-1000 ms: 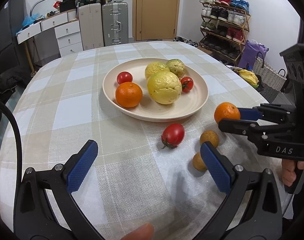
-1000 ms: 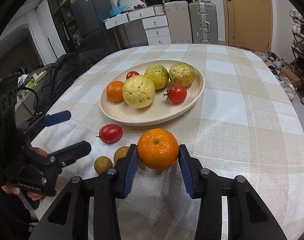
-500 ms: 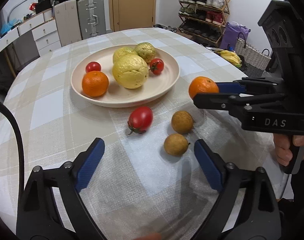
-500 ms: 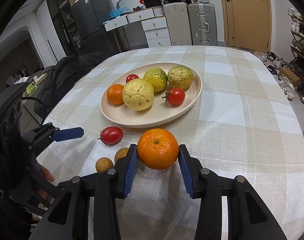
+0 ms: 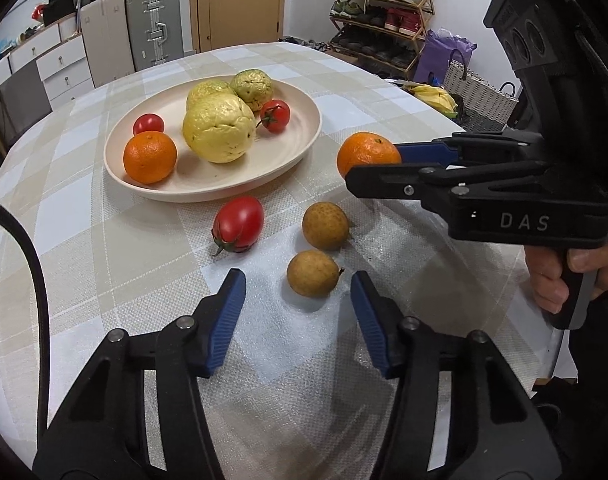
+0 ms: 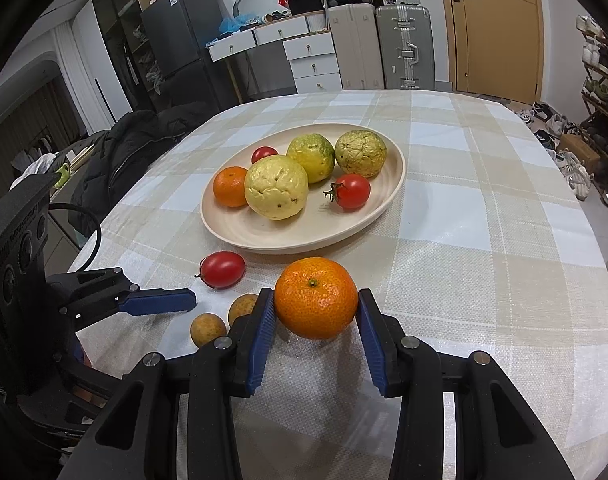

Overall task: Organize fruits
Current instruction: 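Grasp a small brown round fruit with the left gripper while the right holds the mandarin, then carry mandarin and brown fruit onto the cream plate and open both grippers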

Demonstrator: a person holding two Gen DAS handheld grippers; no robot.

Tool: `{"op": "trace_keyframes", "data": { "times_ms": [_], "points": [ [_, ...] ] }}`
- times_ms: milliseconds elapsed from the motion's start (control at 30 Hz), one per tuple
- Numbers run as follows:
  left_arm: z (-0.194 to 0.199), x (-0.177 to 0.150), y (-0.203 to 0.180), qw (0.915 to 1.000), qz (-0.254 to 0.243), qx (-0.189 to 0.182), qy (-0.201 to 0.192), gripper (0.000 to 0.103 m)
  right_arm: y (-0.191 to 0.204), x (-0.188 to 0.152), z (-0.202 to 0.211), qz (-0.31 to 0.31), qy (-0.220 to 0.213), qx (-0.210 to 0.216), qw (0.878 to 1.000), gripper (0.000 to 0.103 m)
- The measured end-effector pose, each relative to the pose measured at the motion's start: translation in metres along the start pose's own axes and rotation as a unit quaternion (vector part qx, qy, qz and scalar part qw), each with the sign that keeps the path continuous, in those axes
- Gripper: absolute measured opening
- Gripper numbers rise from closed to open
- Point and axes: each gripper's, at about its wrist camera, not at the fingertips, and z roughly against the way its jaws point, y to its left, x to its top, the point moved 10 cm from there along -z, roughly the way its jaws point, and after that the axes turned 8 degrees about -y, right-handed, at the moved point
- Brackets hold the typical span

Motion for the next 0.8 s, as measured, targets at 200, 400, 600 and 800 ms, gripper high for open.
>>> {"op": "trace_keyframes", "data": {
  "times_ms": [200, 400, 600, 800],
  "points": [
    [-0.001, 0.003, 0.001, 0.9997, 0.018, -0.019, -0.002, 0.026, 0.000, -0.001, -0.001, 0.003, 0.000, -0.001, 1.000, 0.042],
    [-0.001, 0.004, 0.003, 0.9989, 0.033, -0.033, -0.006, 0.024, -0.001, -0.001, -0.001, 0.002, 0.001, -0.001, 1.000, 0.042],
    [0.006, 0.010, 0.006, 0.9988, 0.034, -0.028, -0.023, 0.024, 0.000, -0.001, 0.001, 0.002, -0.003, 0.000, 1.000, 0.042],
    [0.019, 0.022, 0.019, 0.9970, 0.052, -0.013, -0.057, 0.024, -0.001, 0.002, 0.004, 0.002, -0.009, 0.000, 1.000, 0.042]
  ]
}}
